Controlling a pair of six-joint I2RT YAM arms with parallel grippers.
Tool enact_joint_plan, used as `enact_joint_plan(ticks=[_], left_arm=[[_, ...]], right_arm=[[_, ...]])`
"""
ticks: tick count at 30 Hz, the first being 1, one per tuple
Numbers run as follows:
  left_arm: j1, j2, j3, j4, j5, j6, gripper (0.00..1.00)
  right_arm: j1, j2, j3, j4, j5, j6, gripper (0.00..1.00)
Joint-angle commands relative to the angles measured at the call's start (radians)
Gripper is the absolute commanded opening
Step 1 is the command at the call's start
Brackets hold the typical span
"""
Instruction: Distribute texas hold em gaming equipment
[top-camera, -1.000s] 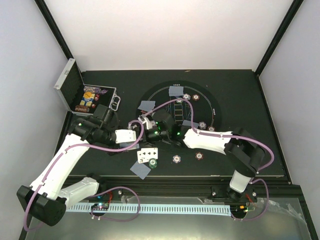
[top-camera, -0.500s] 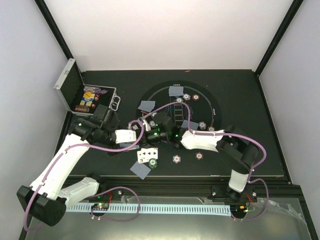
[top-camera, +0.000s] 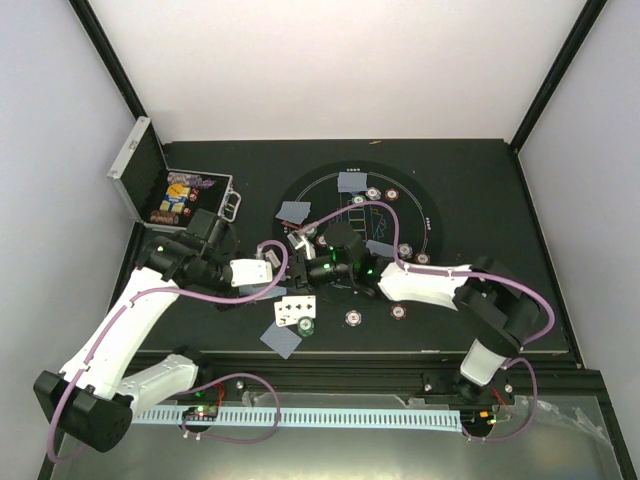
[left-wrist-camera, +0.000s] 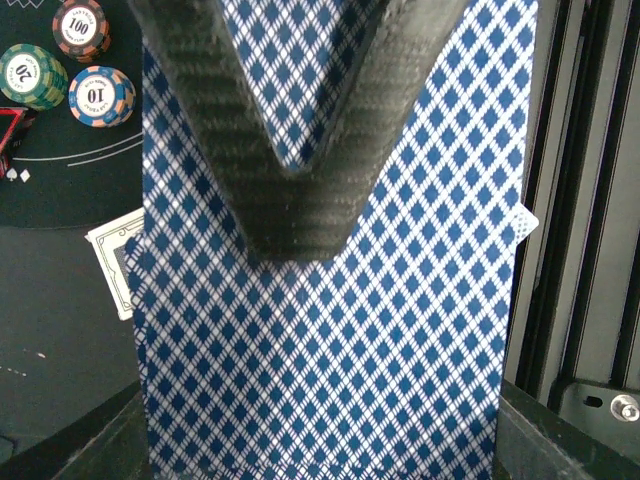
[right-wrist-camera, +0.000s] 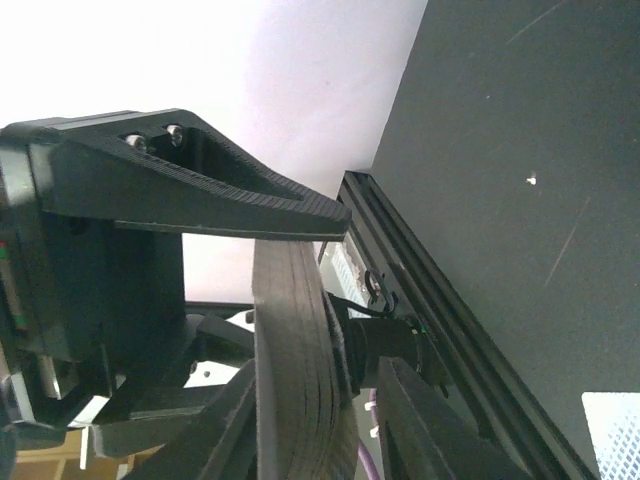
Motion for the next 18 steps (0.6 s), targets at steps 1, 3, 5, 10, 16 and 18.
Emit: enact_joint_plan(ticks=[1, 3, 5, 10, 16, 18], left_arm=[[-0.002, -0.01, 0.028, 0.011, 0.02, 0.008, 0.02], [-0.004, -0.009, 0.027, 0.01, 0.018, 0.009, 0.02], [-0.004, -0.01, 0.025, 0.012, 0.016, 0.008, 0.02], [-0.004, -0.01, 0.023, 0.013, 0.016, 0.008, 0.02], [-0.004, -0.012, 0.023, 0.011, 0.014, 0.009, 0.02], [-0.004, -0.014, 0.024, 0.011, 0.014, 0.008, 0.01]], right_arm=[[-0.016, -0.043, -0.025, -0.11, 0.05, -0.019, 0.26], [-0.016, -0.062, -0.024, -0.121, 0.057, -0.021, 0.23], [-0.017, -0.081, -0.027, -0.131, 0.061, -0.021, 0.21], [-0.022, -0.115, -0.037, -0.157, 0.069, -0.027, 0.17], [-0.034, -0.15, -0.051, -0.185, 0.074, -0.037, 0.13], [-0.039, -0.162, -0.055, -0.191, 0.074, -0.039, 0.1]])
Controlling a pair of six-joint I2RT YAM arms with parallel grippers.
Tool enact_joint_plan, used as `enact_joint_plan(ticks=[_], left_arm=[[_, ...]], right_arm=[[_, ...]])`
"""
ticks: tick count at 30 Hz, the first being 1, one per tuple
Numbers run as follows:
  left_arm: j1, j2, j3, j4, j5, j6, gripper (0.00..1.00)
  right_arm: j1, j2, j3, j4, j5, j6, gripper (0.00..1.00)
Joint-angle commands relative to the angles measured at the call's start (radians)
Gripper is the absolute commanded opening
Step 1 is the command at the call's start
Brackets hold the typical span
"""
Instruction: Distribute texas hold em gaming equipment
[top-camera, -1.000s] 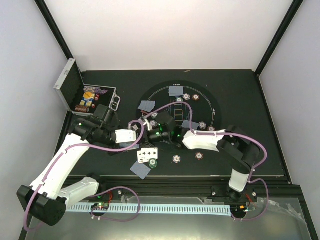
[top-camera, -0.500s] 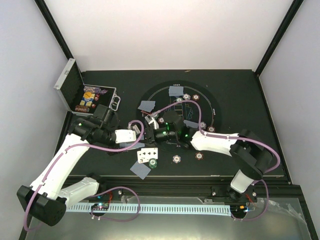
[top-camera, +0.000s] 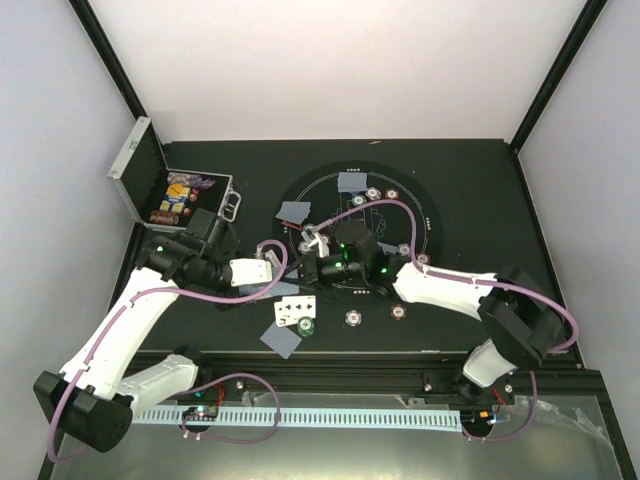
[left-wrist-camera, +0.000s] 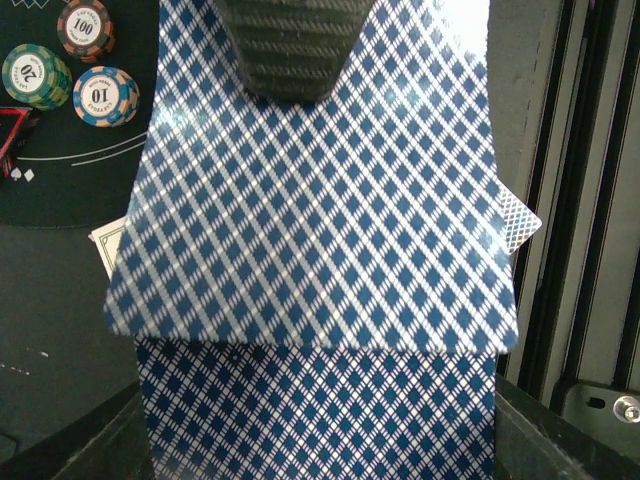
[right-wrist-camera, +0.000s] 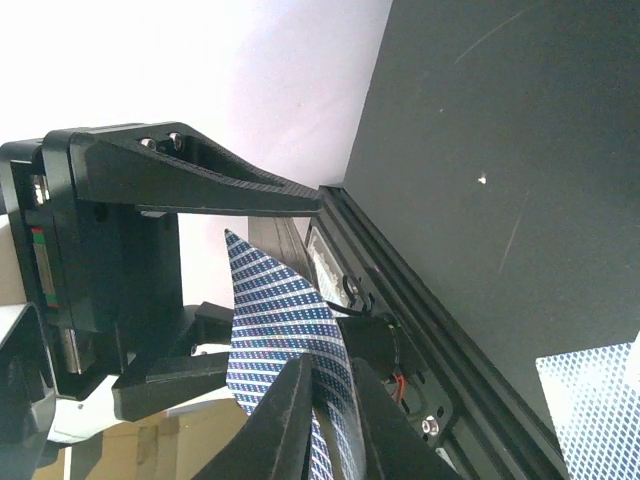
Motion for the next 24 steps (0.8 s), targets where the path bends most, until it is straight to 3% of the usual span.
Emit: enact_joint_plan(ticks=[1, 17, 21, 24], left_arm=[[-0.004, -0.013, 0.022, 0.009, 0.014, 0.008, 0.02], [-0.004, -0.013, 0.016, 0.012, 0.005, 0.011, 0.02], [-0.004, -0.011, 0.016, 0.007, 0.004, 0.009, 0.01], [-0.004, -0.012, 0.016, 0.006, 0.003, 0.007, 0.02]], right_arm=[[-0.016, -0.043, -0.02, -0.055, 0.025, -0.021, 0.1], [-0.183, -0.134, 0.02, -0.333, -0.051, -0.212, 0.1], [-0.263, -0.123, 0.076, -0.444, -0.066, -0.306, 0.1], [-0.31, -0.075, 0.195, -0.654, 0.047, -0.491, 0.07]])
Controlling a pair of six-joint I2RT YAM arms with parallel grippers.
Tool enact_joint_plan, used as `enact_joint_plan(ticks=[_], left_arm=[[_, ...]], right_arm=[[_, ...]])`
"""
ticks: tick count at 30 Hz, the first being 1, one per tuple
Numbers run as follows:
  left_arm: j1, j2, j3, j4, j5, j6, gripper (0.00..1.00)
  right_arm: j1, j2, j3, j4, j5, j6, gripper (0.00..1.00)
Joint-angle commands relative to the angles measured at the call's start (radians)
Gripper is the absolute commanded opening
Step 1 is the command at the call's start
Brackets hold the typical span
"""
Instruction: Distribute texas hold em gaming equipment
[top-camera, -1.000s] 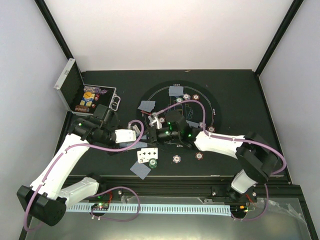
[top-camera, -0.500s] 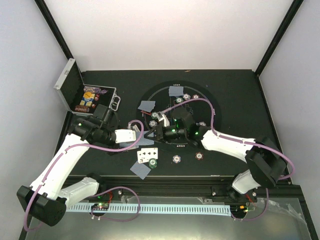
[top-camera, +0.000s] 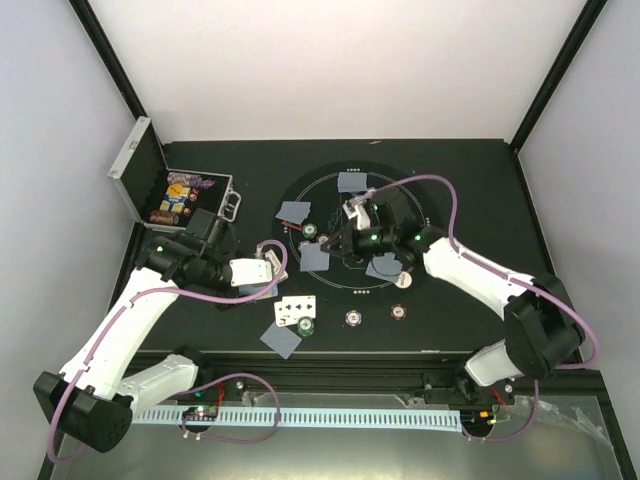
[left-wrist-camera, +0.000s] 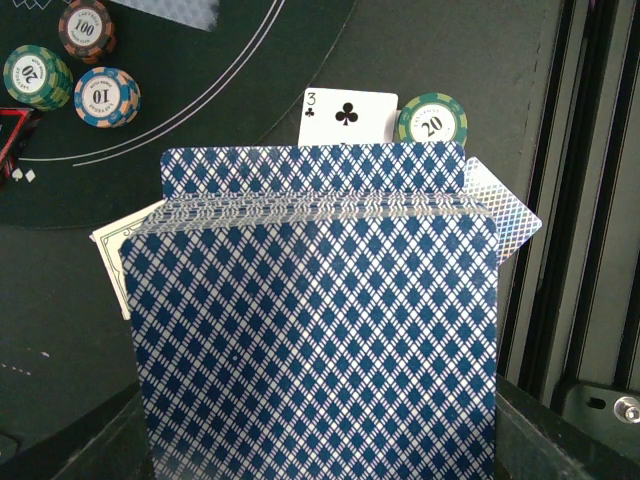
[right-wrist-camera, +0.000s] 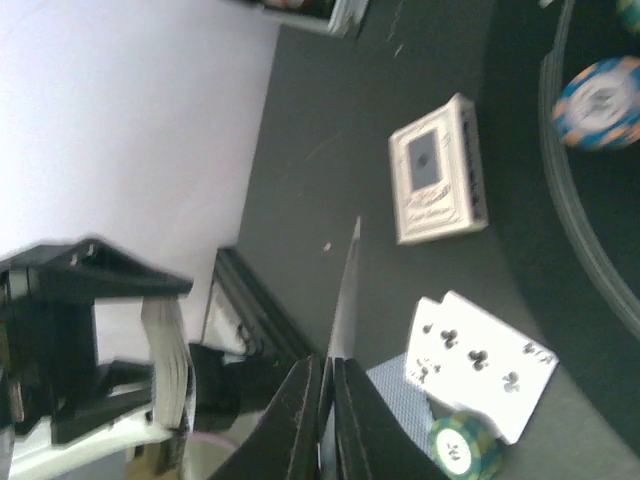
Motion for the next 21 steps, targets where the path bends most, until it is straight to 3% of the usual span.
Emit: enact_joint_plan(ticks=[1, 4, 7, 16, 21], left_arm=[[-0.004, -0.011, 0.016, 0.005, 0.004, 0.007, 0.02], [-0.004, -0.005, 0.018, 0.001, 0.006, 0.002, 0.02], [-0.005, 0.005, 0.032, -0.008, 0.002, -0.012, 0.02], [-0.005, 0.007, 0.025, -0.007, 0.01, -0.026, 0.02], [-0.004, 0.002, 0.028, -0.013, 0.001, -0.023, 0.02]], right_arm=[[-0.056, 0.063, 0.188, -0.318, 0.14, -0.288, 0.03], [-0.06, 0.186, 0.381, -0.544, 0.35, -0.443, 0.01], [-0.057, 0.266, 0.486, -0.613, 0.529, -0.539, 0.01], [0.007, 0.385, 0.567, -0.497, 1.038, -0.874, 0.01], [0.054, 0.424, 0.54, -0.34, 1.169, -1.038, 0.01]])
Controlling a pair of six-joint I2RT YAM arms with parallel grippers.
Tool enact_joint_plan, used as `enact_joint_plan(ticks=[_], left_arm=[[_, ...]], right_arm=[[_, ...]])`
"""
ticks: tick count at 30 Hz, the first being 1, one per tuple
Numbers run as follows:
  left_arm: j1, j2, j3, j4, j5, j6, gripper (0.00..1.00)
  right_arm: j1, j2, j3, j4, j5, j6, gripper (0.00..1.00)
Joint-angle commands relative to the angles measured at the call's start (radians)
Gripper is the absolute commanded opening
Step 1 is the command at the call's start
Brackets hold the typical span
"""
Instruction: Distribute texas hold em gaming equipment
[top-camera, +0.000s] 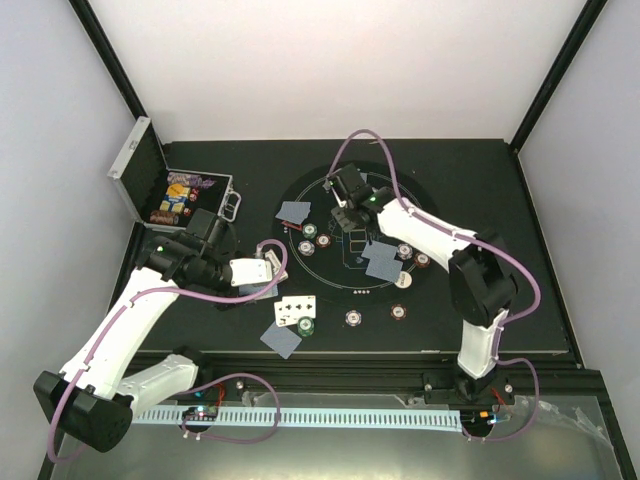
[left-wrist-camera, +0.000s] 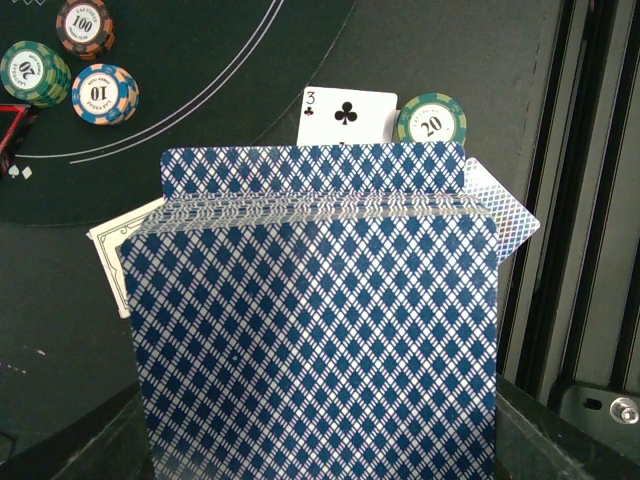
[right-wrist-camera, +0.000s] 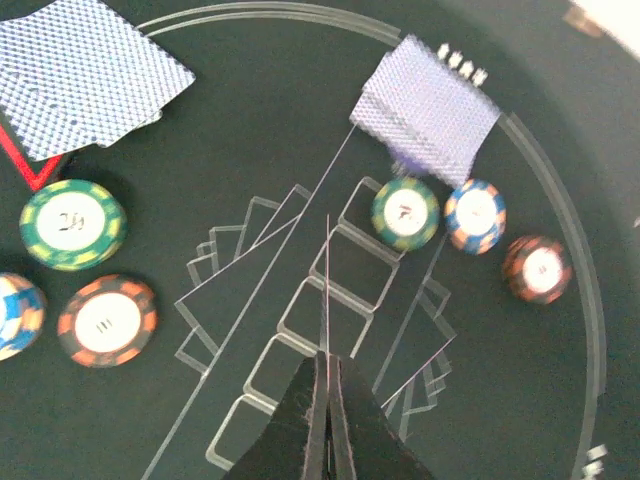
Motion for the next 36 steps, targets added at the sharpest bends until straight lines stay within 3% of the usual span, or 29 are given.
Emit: enact_joint_plan(ticks=[1, 6, 14, 23, 28, 36], left_arm=[[-0.003, -0.001, 0.03, -0.014, 0.0, -0.003, 0.02], [-0.005, -0.005, 0.034, -0.021, -0.01, -0.002, 0.02], [-0.005, -0.027, 0.036, -0.039, -0.029, 0.001, 0.02], [-0.004, -0.023, 0.033, -0.036, -0.042, 0.006, 0.01], [-0.004, -0.016, 0.038, -0.031, -0.039, 0.007, 0.02], [-0.004, -0.02, 0.049, -0.039, -0.038, 0.007, 0.02]], right_arm=[[0.051, 0.025, -0.012, 0.187, 0.237, -0.239, 0.01], [0.127, 0.066, -0.072, 0.397, 0.331, -0.449, 0.01], [0.149, 0.222, -0.055, 0.529, 0.43, -0.656, 0.01], [0.153, 0.277, -0.044, 0.45, 0.403, -0.613, 0.04], [0.154, 0.231, -0.101, 0.385, 0.341, -0.544, 0.19], [0.159, 0.127, -0.14, 0.293, 0.277, -0.47, 0.58]])
